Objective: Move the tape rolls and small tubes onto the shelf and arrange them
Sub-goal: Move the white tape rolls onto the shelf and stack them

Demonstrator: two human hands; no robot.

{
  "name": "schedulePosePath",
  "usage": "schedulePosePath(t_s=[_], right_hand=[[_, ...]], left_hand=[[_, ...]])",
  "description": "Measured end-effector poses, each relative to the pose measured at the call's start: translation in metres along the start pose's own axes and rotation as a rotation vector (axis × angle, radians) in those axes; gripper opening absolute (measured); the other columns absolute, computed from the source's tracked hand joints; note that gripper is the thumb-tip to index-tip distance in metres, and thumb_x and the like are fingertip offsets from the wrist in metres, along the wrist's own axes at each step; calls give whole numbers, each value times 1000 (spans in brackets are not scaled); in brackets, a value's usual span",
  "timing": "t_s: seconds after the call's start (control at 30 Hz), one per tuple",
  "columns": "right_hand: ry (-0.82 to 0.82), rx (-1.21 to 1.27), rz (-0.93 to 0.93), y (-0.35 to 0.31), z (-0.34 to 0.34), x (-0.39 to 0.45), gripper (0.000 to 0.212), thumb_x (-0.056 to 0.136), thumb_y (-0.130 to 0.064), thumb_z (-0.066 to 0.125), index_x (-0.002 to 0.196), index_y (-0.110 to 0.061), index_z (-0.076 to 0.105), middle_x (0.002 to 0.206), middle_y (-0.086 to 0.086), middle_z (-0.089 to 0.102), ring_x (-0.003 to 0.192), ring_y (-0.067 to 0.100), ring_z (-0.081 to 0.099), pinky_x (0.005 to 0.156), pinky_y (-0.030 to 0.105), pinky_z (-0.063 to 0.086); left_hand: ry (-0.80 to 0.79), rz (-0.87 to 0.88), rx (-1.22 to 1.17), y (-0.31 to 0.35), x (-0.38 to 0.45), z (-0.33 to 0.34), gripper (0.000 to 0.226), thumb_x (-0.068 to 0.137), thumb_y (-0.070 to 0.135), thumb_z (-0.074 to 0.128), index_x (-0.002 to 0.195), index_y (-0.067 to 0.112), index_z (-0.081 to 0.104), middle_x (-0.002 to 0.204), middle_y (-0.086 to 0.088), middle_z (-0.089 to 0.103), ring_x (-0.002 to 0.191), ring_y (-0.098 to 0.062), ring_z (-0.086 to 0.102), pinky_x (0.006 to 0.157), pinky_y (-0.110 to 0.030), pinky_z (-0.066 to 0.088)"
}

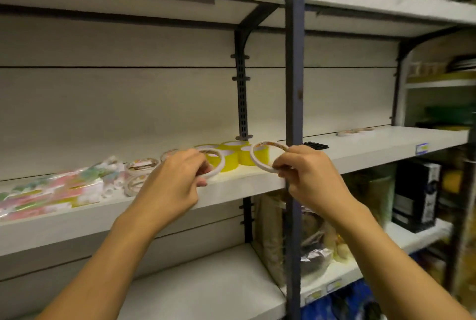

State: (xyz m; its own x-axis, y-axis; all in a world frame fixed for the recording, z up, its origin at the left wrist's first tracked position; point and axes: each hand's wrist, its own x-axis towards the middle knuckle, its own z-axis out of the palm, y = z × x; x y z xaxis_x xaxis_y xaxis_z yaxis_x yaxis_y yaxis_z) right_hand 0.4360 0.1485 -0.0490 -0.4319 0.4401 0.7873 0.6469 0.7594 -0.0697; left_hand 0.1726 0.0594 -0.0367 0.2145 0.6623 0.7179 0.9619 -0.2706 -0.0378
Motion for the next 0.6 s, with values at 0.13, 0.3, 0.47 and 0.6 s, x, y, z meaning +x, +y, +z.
schedulePosePath(t_s=[0.13,0.3,0.47,0.6], right_hand=[[-2,-90,81,21,-32,-30,20,82,-7,75,98,-18,76,93,-3,67,84,15,58,71,35,56],[54,-162,188,66,-69,-59,21,80,-3,75,97,-15,76,90,-2,67,82,17,59,68,37,56],[65,-236,260,122,-103,-84,20,81,-4,75,97,-15,76,90,-3,67,82,16,60,70,33,56],[60,-278,289,171,-128,-100,20,79,-5,76,96,-15,77,90,-2,69,83,17,62,71,33,57]], left_hand=[[-2,86,-93,35,15,19,22,80,7,78,87,19,60,87,9,55,80,-13,49,69,-32,45],[-15,187,-211,90,45,36,19,82,10,76,89,20,61,90,10,55,83,-11,50,72,-31,47],[-42,270,-303,142,84,65,23,81,11,76,88,25,60,87,16,53,81,-4,50,71,-23,45],[-46,238,-303,179,116,100,24,85,15,74,89,30,56,89,17,52,83,-5,49,71,-16,38]])
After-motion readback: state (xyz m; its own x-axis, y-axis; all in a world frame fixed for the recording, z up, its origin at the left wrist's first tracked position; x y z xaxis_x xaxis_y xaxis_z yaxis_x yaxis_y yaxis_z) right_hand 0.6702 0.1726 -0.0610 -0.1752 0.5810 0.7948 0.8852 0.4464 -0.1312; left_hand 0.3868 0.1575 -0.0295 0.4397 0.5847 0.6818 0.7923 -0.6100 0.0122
